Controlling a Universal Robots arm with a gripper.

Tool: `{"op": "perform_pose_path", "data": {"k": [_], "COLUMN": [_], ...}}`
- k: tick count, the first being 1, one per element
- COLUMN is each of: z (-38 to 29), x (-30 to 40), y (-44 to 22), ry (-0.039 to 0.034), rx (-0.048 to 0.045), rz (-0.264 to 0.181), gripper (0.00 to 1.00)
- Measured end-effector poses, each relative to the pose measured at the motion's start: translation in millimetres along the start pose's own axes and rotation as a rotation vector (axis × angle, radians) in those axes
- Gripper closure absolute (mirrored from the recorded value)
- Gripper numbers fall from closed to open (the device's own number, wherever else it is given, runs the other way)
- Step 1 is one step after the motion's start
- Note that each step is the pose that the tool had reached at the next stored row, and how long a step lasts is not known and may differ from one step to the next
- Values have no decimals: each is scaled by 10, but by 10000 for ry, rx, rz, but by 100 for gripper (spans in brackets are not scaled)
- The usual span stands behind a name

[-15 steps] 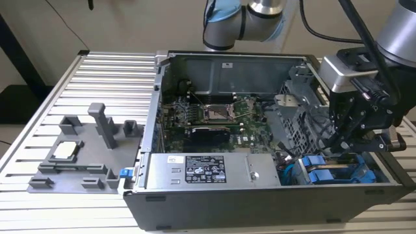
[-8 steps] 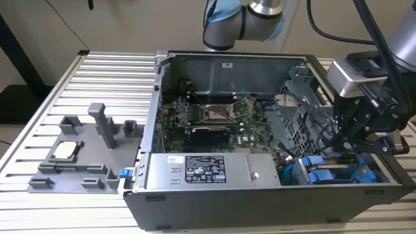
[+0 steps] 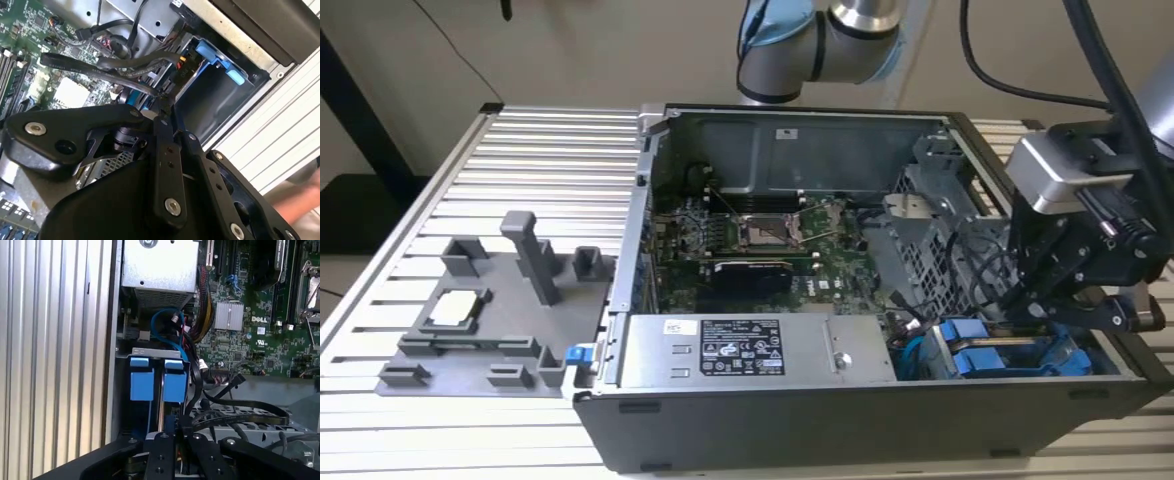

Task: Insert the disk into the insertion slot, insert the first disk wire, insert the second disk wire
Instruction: 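Insert the second disk wire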

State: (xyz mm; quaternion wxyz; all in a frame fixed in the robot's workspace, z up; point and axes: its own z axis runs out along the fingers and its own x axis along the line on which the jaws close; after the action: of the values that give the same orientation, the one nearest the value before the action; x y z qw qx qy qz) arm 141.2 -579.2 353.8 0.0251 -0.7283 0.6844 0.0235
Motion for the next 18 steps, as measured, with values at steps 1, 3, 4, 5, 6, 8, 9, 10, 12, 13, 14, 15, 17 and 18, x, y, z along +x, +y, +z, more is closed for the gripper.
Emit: {"op": "perform_pose_path", "data": {"k": [1, 3, 4, 5, 6, 8, 9, 10, 12, 13, 14, 15, 17, 18], "z": [18, 39, 49, 58, 62, 73, 77, 82, 94, 99, 102, 105, 106, 107], "x": [1, 3, 4, 5, 5, 5, 6, 6, 4, 2, -2, -6, -17, -23], "y": [-1, -10, -12, -13, -15, -18, -19, -20, -21, -22, -22, -23, -24, -24], "ry": [-1, -16, -37, -50, -52, -59, -63, -67, -71, -73, -73, -74, -73, -73], "rx": [-1, 0, 5, 9, 12, 18, 22, 26, 36, 40, 44, 47, 51, 52], "rz": [13, 42, 84, 133, 181, 263, 311, 369, 507, 565, 610, 651, 704, 721], "gripper": [84, 84, 84, 84, 84, 84, 84, 84, 84, 84, 84, 84, 84, 84]}}
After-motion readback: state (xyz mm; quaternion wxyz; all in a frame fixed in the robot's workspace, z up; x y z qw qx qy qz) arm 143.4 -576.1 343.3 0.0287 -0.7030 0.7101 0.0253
